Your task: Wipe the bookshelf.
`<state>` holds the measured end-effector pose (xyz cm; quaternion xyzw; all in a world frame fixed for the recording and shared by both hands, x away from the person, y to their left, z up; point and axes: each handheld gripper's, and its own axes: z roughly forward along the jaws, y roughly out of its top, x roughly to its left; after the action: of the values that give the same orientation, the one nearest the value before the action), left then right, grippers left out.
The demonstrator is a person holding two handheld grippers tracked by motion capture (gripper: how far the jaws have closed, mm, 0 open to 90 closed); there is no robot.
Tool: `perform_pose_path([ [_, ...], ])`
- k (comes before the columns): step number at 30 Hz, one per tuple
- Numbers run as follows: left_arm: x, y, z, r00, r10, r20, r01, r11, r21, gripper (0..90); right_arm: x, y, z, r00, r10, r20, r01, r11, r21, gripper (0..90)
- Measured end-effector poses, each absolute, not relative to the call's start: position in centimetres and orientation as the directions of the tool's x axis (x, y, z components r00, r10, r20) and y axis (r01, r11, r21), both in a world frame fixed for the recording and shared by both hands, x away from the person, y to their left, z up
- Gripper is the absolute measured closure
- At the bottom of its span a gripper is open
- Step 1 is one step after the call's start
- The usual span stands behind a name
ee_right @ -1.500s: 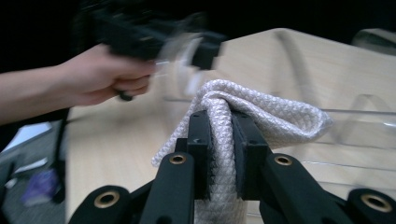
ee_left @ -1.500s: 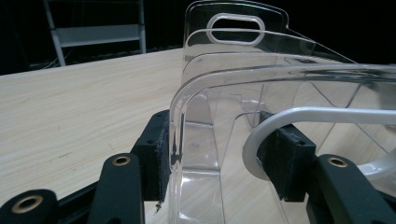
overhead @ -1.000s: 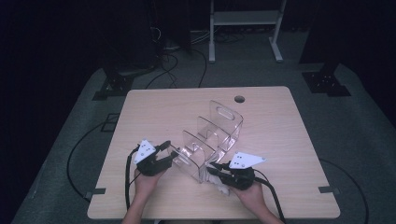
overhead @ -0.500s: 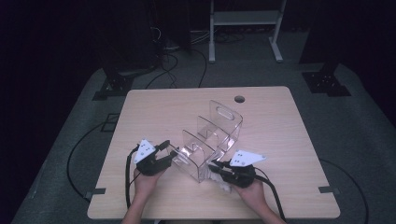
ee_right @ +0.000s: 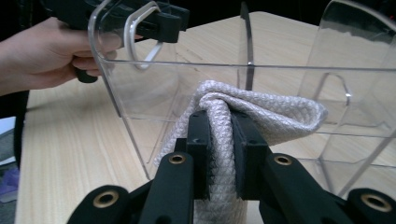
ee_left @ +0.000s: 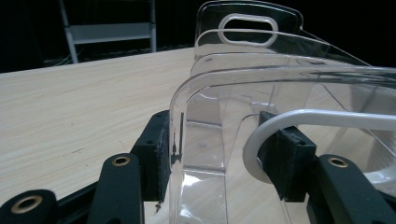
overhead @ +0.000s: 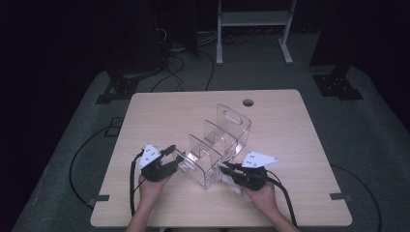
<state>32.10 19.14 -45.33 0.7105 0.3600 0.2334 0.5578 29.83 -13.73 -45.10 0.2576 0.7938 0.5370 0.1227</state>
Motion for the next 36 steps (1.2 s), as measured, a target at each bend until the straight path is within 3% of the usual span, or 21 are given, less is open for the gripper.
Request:
perform_pose_path([
  [3,32.1,19.2,-45.3,0.629,0.775,-0.061,0.247,-0.125,0.961,47.6,28.5,-11.9,-45.1,-0.879,0.473,0.065,0.242,0.325,0.914,78.3],
  [11,32.1,19.3,-45.4,0.649,0.759,-0.052,0.234,-0.134,0.963,47.9,30.2,-14.1,-45.0,-0.837,0.541,0.085,0.278,0.285,0.918,78.4],
  [21,31.7,19.5,-45.3,0.684,0.728,-0.05,0.227,-0.148,0.962,48.1,28.2,-12.3,-45.0,-0.885,0.458,0.085,0.254,0.322,0.912,78.5],
  [36,31.8,19.6,-45.3,0.689,0.723,-0.057,0.229,-0.143,0.963,48.1,29.6,-14.2,-44.9,-0.842,0.534,0.078,0.271,0.293,0.917,78.4],
])
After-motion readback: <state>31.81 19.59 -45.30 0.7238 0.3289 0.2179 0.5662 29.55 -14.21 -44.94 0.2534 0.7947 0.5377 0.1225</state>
